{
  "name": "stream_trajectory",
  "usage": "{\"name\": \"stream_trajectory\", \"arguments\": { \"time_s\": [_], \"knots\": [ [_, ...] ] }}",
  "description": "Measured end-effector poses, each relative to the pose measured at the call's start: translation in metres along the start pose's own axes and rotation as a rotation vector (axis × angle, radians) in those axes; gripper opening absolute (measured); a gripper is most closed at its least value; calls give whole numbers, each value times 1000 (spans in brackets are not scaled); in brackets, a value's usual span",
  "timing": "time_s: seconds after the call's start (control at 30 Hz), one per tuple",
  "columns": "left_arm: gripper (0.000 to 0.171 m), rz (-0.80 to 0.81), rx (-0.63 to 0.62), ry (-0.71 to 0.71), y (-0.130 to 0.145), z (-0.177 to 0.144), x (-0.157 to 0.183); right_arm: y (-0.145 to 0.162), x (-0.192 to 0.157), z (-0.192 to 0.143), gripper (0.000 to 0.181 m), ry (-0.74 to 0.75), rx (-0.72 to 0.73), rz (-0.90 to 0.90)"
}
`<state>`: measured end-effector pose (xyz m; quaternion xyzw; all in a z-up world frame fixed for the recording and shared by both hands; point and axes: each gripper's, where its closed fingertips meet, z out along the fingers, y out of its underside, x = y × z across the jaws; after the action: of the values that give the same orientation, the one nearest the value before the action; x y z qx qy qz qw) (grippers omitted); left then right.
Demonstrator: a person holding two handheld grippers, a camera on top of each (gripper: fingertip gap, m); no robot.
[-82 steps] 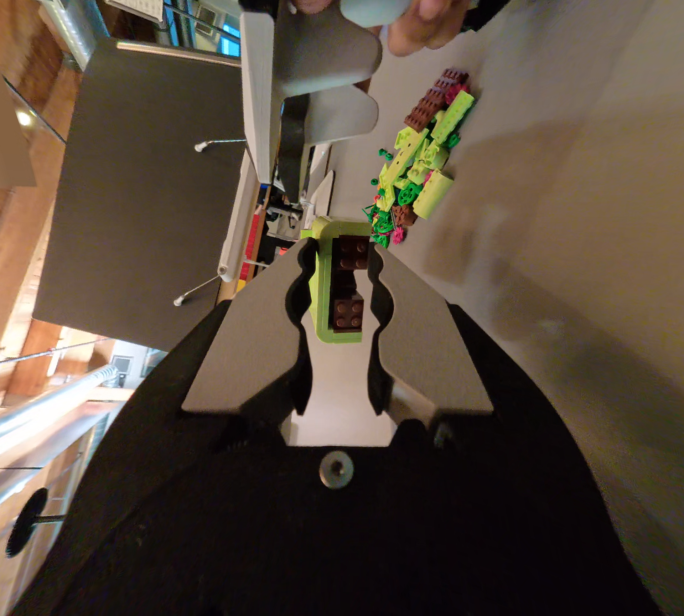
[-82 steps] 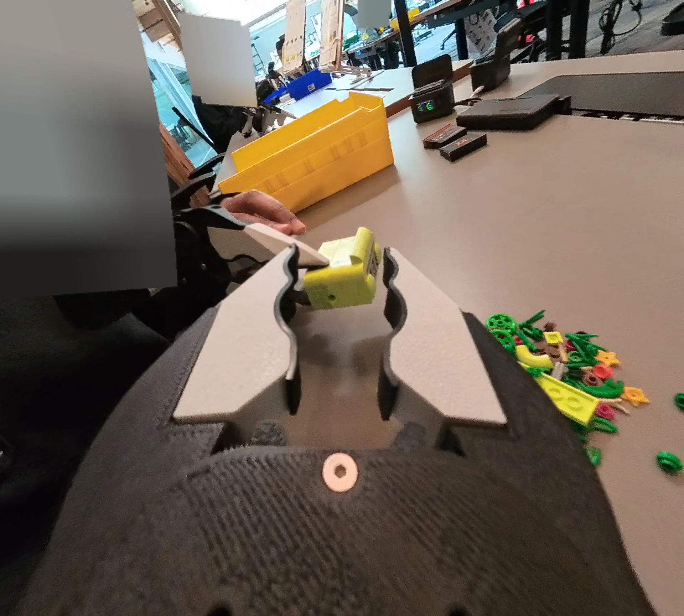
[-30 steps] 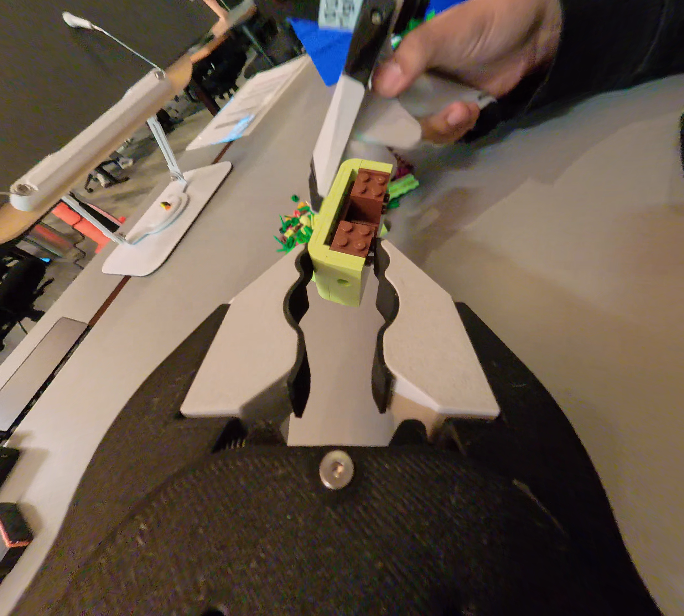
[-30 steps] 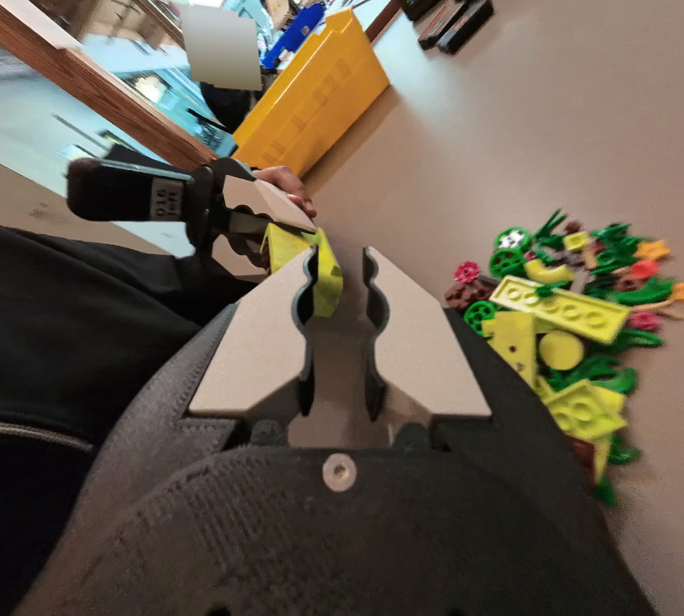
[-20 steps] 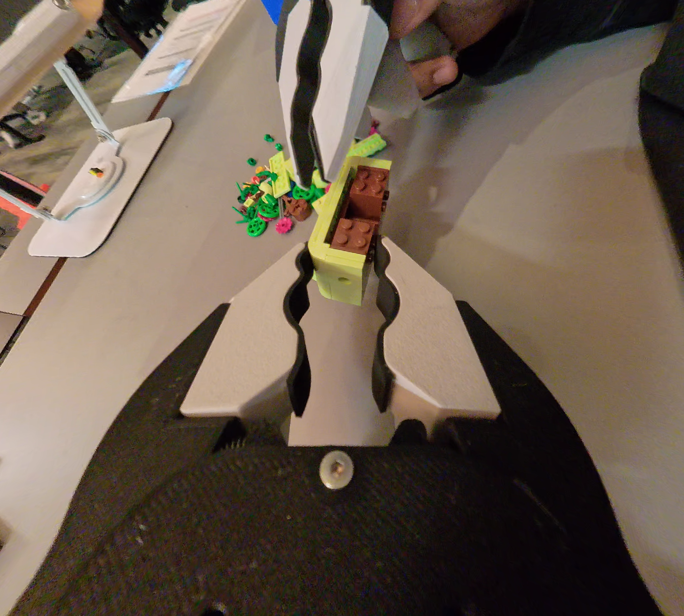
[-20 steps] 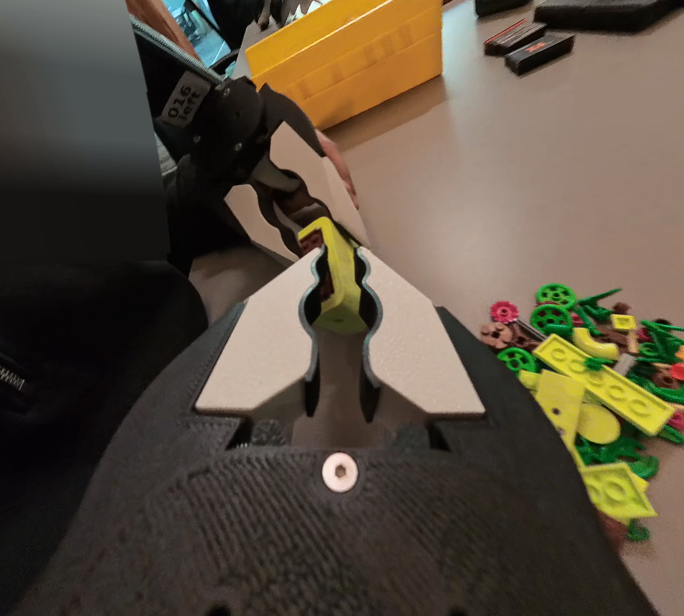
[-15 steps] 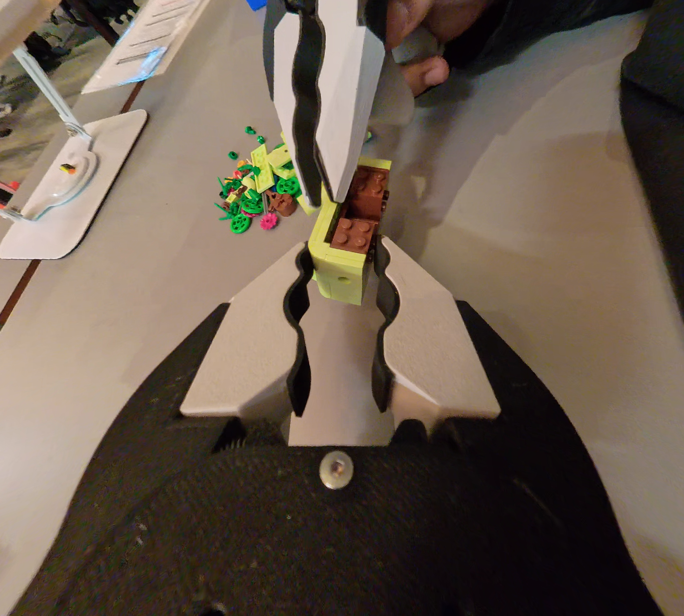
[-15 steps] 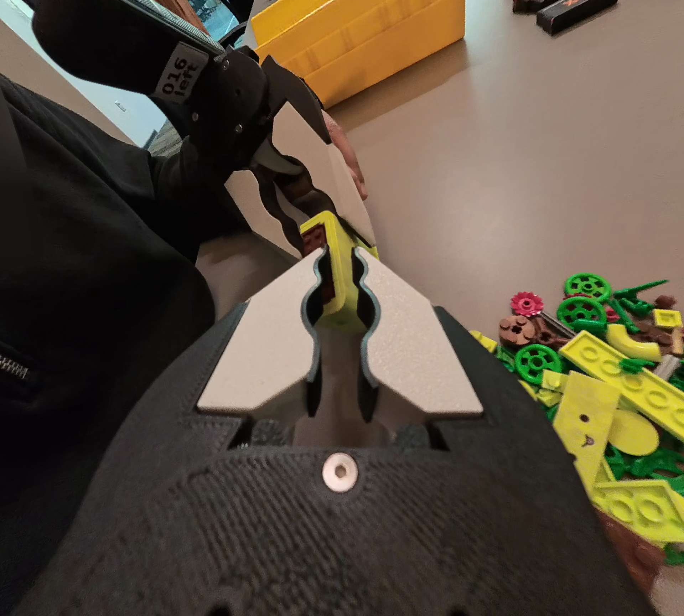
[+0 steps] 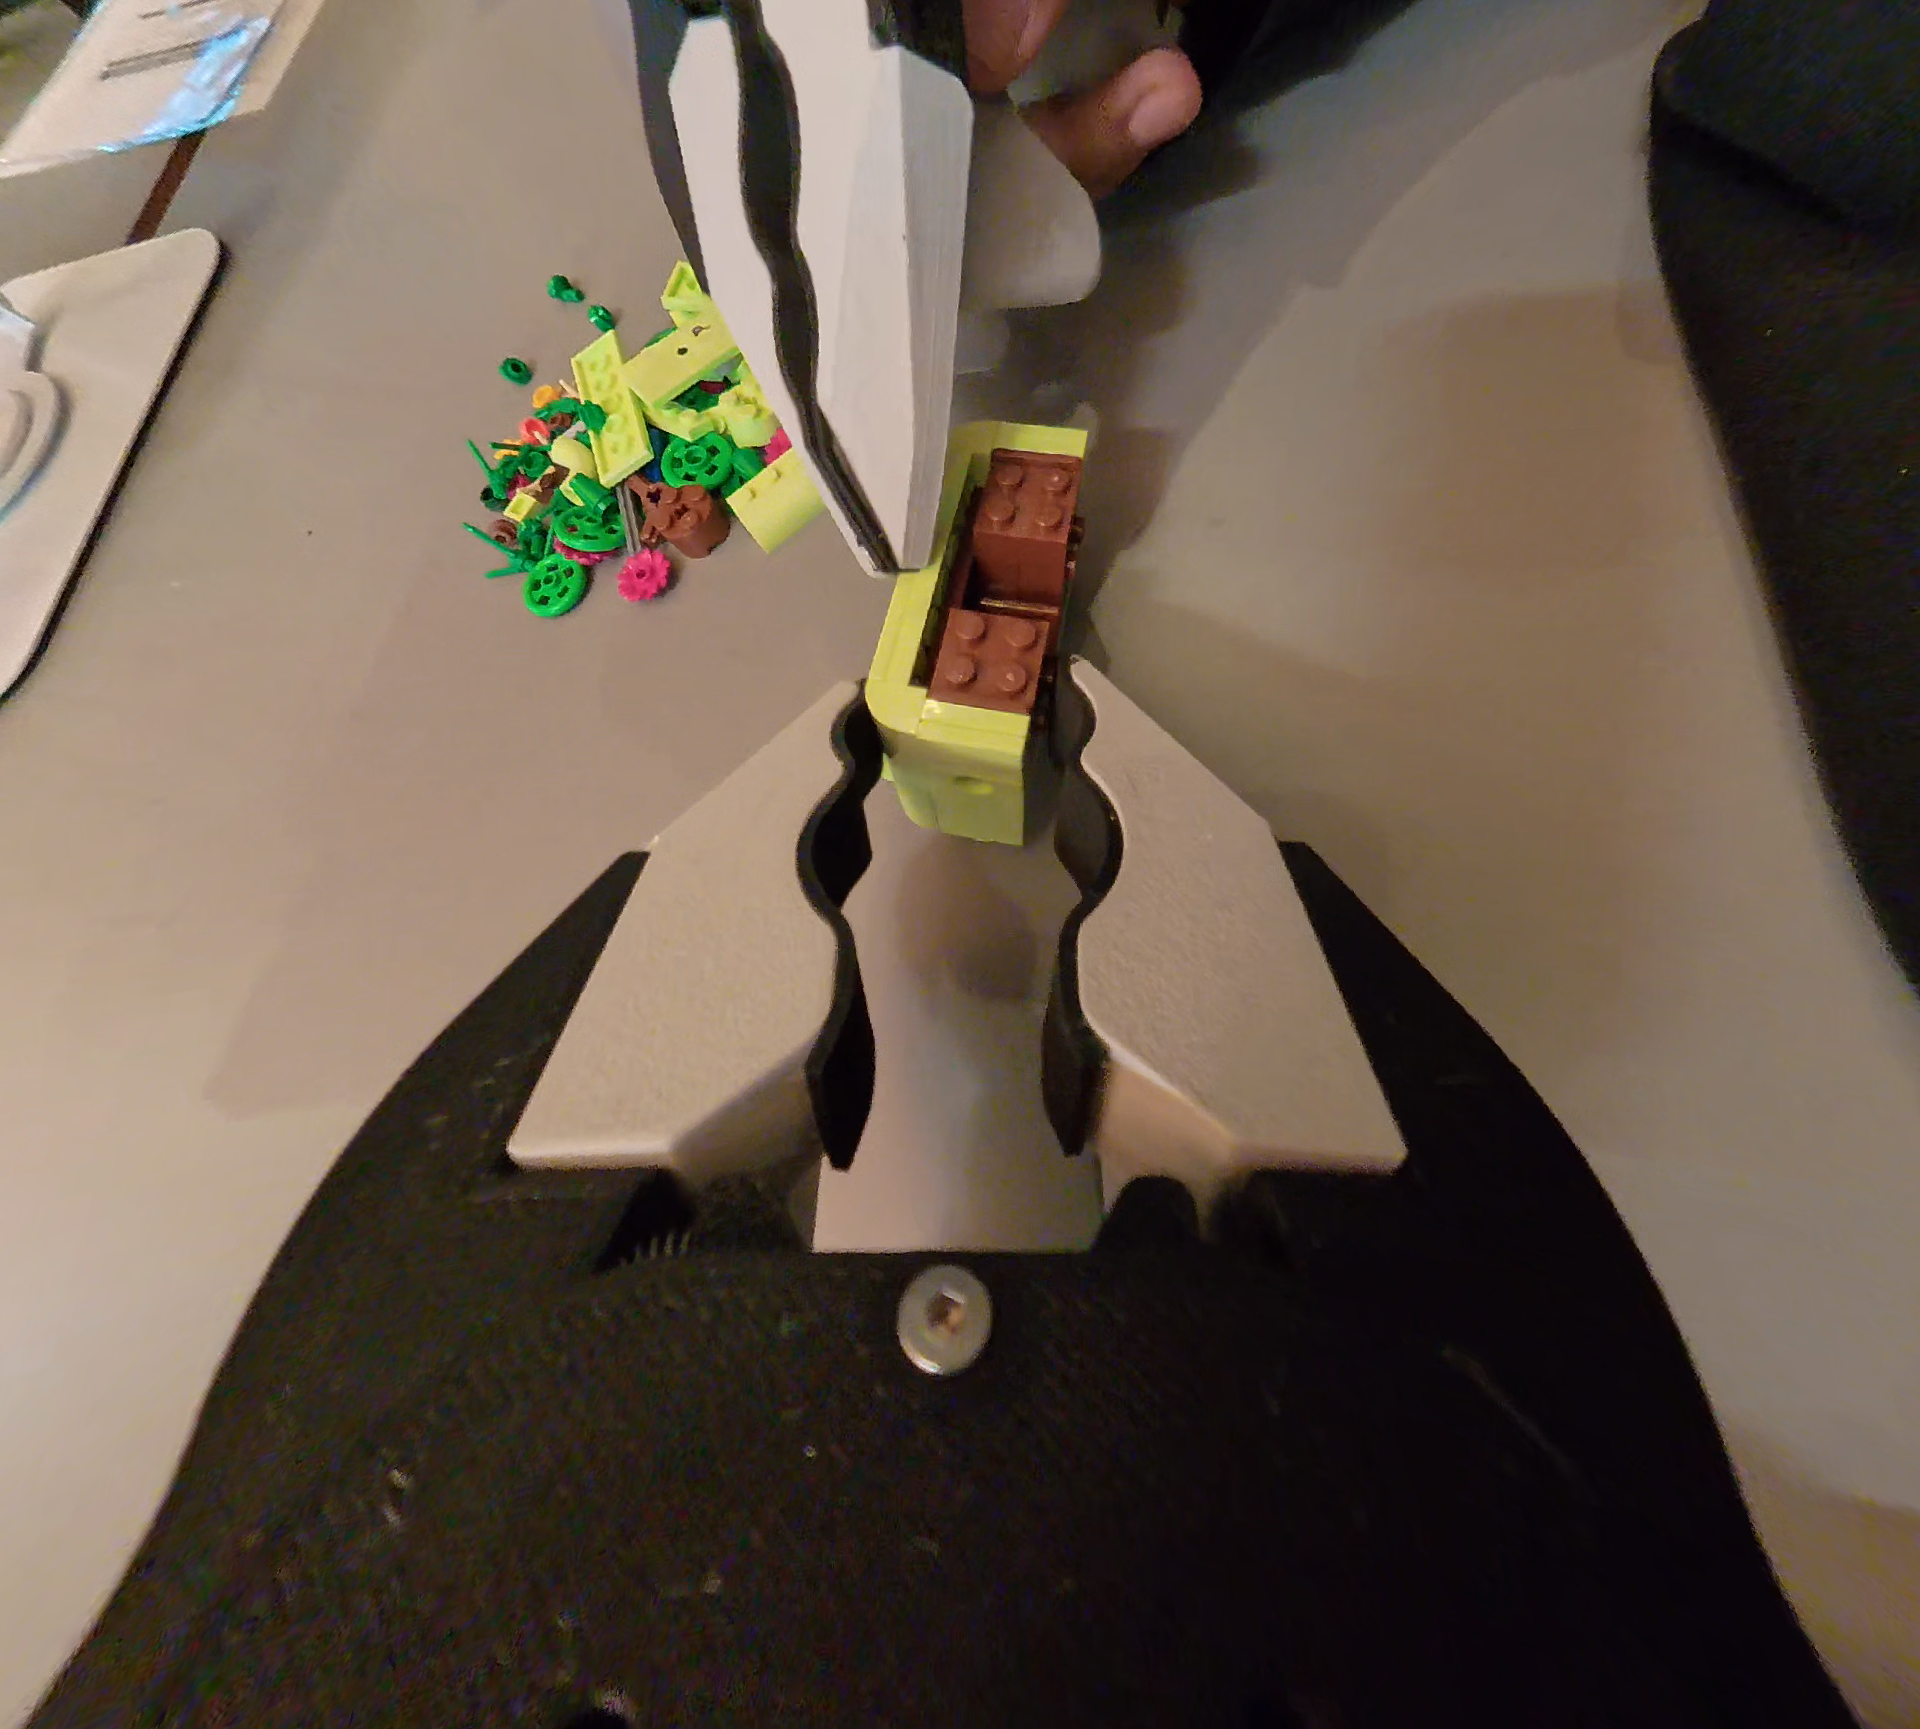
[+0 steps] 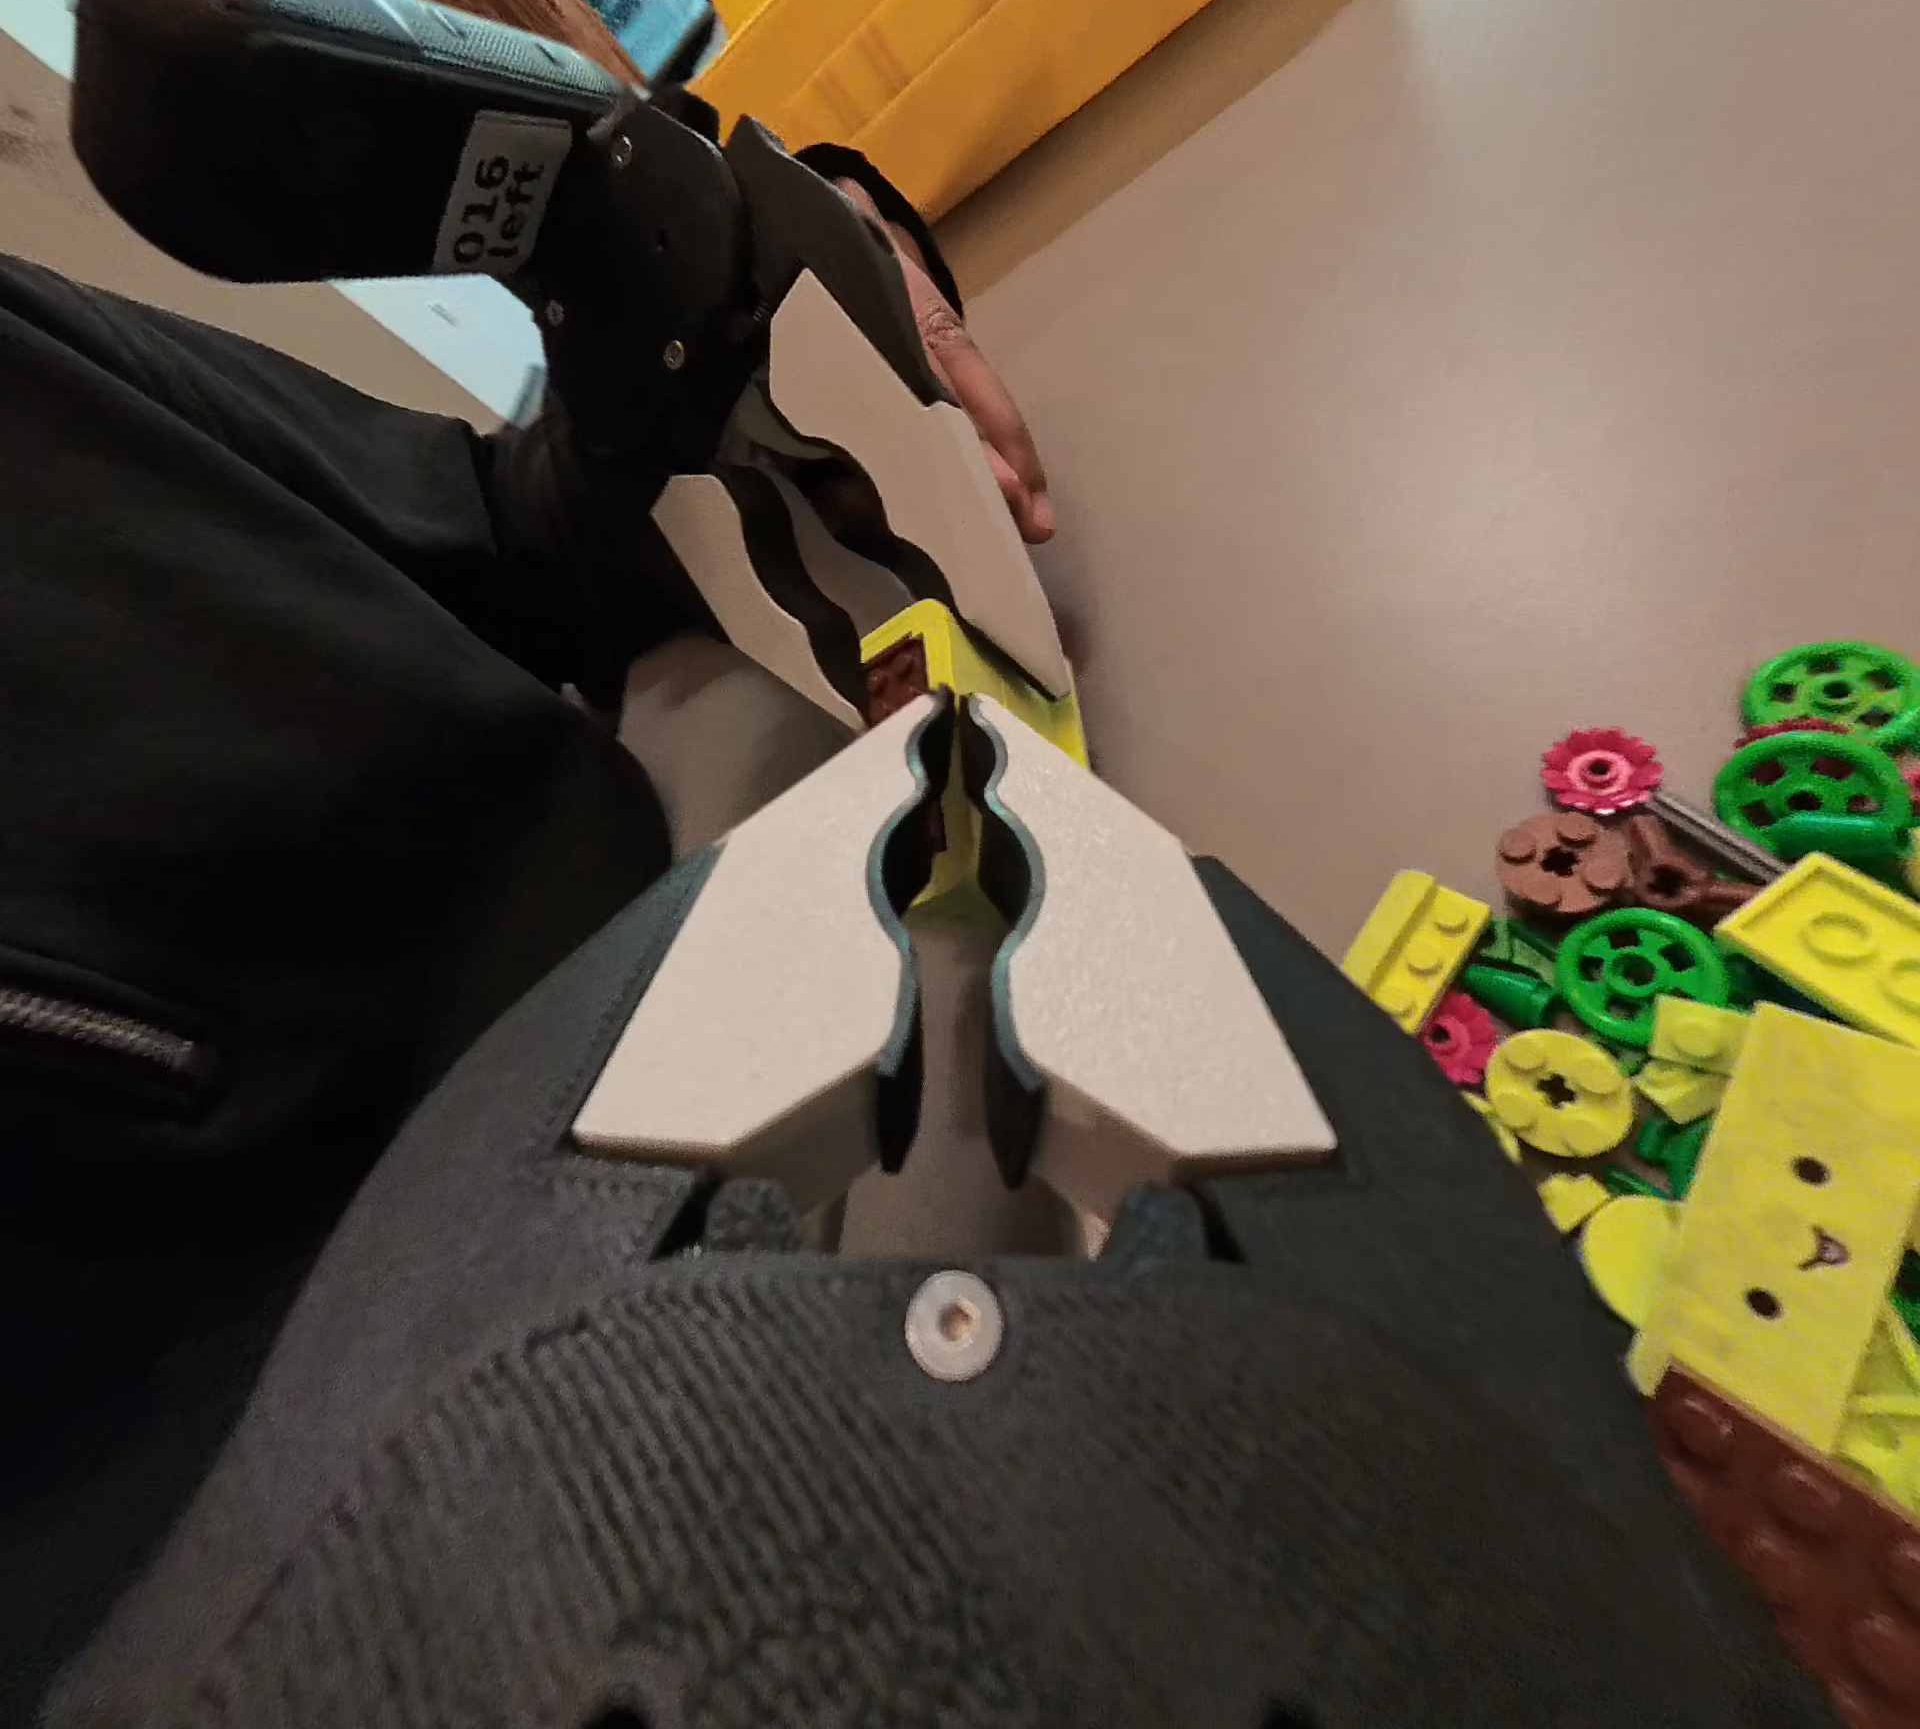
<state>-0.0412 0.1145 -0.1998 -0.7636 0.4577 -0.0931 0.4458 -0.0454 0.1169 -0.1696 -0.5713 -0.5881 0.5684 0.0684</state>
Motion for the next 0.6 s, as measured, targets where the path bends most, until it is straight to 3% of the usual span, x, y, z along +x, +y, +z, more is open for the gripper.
{"name": "stream_trajectory", "arguments": {
  "time_s": [0.03,0.1,0.13,0.17,0.27,0.6],
  "knots": [
    [31,-10,2,8,0,0,0,-2,2,0,0,43,-1,-31],
    [30,4,20,54,-2,0,9,-2,41,-14,0,367,-41,-170],
    [30,13,6,39,-1,2,8,-3,50,-22,0,453,-59,-241],
    [30,25,-17,15,2,4,6,-8,39,-21,0,401,-23,-243],
    [30,4,-25,2,5,4,1,-28,-18,-13,0,29,141,-124],
    [30,31,-16,-15,2,6,1,-6,2,7,14,180,9,-204]
  ]
}}
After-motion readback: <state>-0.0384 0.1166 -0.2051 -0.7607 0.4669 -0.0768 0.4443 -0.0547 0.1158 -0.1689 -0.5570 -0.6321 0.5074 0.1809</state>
